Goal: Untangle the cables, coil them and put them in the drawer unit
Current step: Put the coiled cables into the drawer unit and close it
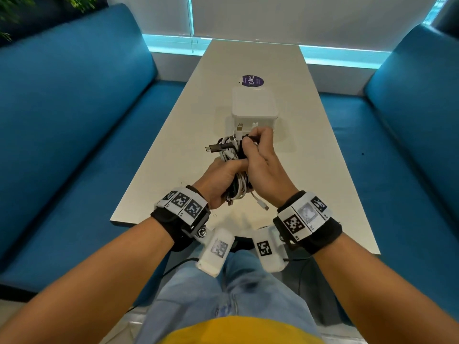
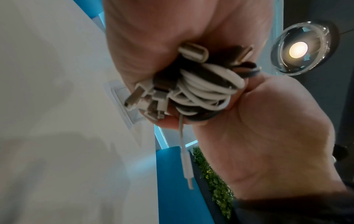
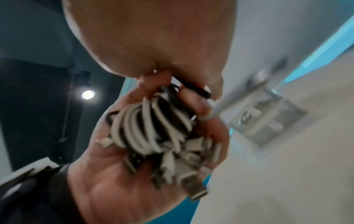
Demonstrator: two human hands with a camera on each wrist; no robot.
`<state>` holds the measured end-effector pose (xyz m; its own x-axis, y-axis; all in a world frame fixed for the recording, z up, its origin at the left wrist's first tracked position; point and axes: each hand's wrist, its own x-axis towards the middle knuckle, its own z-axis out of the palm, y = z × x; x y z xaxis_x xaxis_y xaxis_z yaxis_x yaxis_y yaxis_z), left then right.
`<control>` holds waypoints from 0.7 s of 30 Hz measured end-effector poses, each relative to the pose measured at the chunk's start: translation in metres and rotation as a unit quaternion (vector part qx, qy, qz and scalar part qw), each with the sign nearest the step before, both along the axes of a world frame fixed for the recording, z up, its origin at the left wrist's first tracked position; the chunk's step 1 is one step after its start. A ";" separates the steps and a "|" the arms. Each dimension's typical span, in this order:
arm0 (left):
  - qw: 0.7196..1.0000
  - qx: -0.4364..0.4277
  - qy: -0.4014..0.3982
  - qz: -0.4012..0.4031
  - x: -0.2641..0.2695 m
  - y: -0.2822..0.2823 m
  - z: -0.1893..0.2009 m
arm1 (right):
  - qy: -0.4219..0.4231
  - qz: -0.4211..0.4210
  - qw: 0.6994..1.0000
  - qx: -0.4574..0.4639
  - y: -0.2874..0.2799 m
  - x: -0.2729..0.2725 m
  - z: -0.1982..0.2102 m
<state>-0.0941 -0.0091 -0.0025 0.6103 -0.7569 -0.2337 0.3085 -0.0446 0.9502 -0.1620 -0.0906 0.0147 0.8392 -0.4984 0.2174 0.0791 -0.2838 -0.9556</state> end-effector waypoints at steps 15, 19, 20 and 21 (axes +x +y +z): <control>0.989 0.105 0.068 0.084 0.058 0.003 -0.022 | 0.195 0.009 0.944 -0.267 -0.083 0.098 -0.006; 0.983 0.132 0.056 0.118 0.073 0.009 -0.022 | 0.331 -0.098 0.830 -0.437 -0.147 0.147 -0.017; 0.982 0.138 0.040 0.124 0.076 0.010 -0.022 | 0.369 -0.086 0.813 -0.443 -0.155 0.153 -0.022; 0.981 0.146 0.017 0.127 0.080 0.010 -0.022 | 0.394 -0.071 0.802 -0.444 -0.160 0.157 -0.028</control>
<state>-0.0145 0.0007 -0.0247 0.7584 -0.4797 -0.4412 0.3755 -0.2317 0.8974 -0.0050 -0.2504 -0.0134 0.8390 -0.5433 -0.0308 -0.5431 -0.8324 -0.1101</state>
